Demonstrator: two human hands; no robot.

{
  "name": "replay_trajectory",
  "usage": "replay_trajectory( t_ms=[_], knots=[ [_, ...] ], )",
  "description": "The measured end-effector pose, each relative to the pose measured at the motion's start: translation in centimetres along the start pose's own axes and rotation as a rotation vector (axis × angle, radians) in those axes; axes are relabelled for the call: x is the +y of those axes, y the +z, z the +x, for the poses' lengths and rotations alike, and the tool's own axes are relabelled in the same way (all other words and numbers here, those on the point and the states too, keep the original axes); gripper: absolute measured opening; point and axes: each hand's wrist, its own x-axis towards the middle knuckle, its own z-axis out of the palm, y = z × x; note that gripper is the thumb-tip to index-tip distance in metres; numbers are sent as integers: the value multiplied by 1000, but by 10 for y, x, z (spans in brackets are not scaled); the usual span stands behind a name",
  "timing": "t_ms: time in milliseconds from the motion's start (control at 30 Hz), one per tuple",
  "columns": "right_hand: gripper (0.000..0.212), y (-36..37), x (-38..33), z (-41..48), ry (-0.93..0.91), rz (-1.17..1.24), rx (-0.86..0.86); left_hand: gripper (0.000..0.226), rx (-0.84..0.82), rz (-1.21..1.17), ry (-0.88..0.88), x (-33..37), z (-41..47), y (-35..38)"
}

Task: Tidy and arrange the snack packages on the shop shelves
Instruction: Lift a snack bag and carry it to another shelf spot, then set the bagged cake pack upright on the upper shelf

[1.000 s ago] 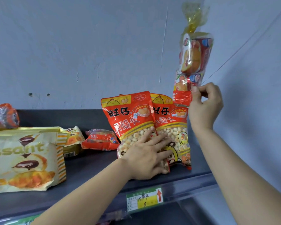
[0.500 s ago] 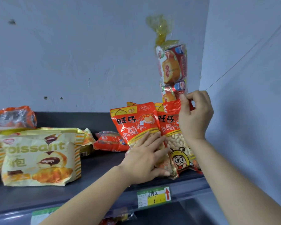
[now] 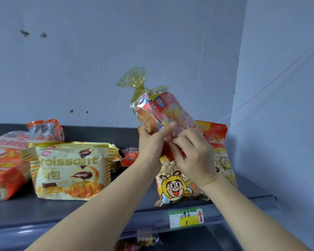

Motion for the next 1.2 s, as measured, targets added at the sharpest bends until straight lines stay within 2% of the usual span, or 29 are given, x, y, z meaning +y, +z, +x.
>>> replay_trajectory(
  t_ms=[67,133,233,300,367,433,533,600,633,733,867,933,1100,1200],
  knots=[
    [21,-1,-9,5,0,104,-30,50,41,-55,-24,5,-3,-12],
    [25,-2,-15,11,140,178,10,48,26,-62,-42,12,-6,-25],
    [20,-2,-15,21,566,213,96,53,-34,-16,-44,33,-16,-46],
    [22,-1,-13,26,923,343,-25,54,-82,25,-57,50,-25,-65],
    [36,1,-16,35,1219,769,-164,52,-127,74,-76,67,-35,-87],
    [35,2,-28,45,1365,1227,-275,52,-160,99,-79,81,-43,-111],
    [43,7,-58,51,1278,1463,-408,61,-179,112,-90,104,-56,-151],
    [58,16,-83,53,1227,1478,-388,72,-175,116,-94,121,-68,-176],
    [60,21,-97,55,1233,1469,-353,71,-161,130,-93,130,-74,-189],
    [51,31,-142,67,1247,1429,-282,55,-52,175,-66,152,-94,-227],
    [46,44,-198,78,1220,1373,-298,66,153,283,44,181,-124,-271],
    [44,53,-222,83,1257,1356,-311,65,248,329,91,194,-143,-289],
    [48,71,-270,98,1263,1468,-380,54,422,381,149,219,-192,-325],
    [48,79,-302,105,1225,1552,-451,57,493,444,152,231,-218,-336]
  ],
)
